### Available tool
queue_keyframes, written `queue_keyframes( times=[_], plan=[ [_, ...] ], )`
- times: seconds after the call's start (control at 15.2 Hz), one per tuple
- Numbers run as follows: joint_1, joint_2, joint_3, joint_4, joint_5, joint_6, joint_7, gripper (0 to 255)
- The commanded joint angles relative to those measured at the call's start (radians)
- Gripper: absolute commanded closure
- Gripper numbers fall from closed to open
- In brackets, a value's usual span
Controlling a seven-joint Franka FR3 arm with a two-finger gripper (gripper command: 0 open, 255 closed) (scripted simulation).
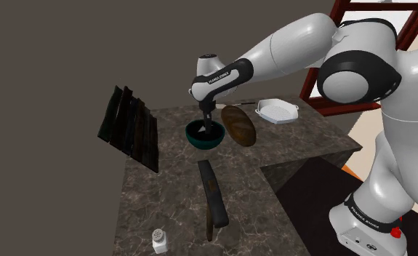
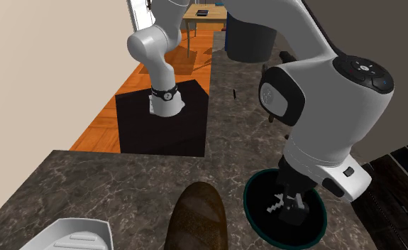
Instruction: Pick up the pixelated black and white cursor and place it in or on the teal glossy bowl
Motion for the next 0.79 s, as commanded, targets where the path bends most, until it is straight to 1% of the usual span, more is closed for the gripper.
queue_keyframes(
  times=[0.0,0.26,0.73],
  plan=[
    [0.000,0.000,0.000,0.000,0.000,0.000,0.000,0],
    [0.017,-0.067,-0.028,0.031,-0.041,-0.092,0.025,0],
    [0.017,-0.067,-0.028,0.031,-0.041,-0.092,0.025,0]
  ],
)
